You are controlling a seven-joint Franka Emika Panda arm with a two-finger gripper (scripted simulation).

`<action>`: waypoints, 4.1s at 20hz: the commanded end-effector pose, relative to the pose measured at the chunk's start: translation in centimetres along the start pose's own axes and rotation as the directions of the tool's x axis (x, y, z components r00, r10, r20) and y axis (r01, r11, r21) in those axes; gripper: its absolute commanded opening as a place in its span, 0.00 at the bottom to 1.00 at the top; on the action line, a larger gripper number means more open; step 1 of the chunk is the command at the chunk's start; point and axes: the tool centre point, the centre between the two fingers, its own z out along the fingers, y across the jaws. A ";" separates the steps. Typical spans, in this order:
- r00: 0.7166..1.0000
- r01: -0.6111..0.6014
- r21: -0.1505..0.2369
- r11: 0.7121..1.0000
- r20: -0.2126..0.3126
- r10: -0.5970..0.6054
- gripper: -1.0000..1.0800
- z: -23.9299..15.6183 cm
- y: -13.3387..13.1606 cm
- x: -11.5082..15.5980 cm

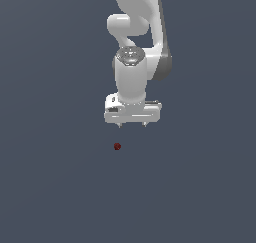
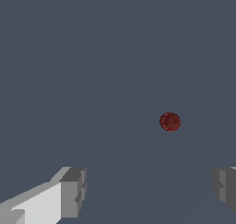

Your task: Pick up the object and move it to a goal position.

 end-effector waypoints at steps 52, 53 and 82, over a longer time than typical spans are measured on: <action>0.834 -0.551 -0.050 0.833 0.009 0.552 0.96 10.0 7.3 1.9; 0.834 -0.551 -0.050 0.833 0.009 0.552 0.96 10.2 7.3 1.9; 0.831 -0.556 -0.051 0.830 0.009 0.557 0.00 14.7 7.5 1.7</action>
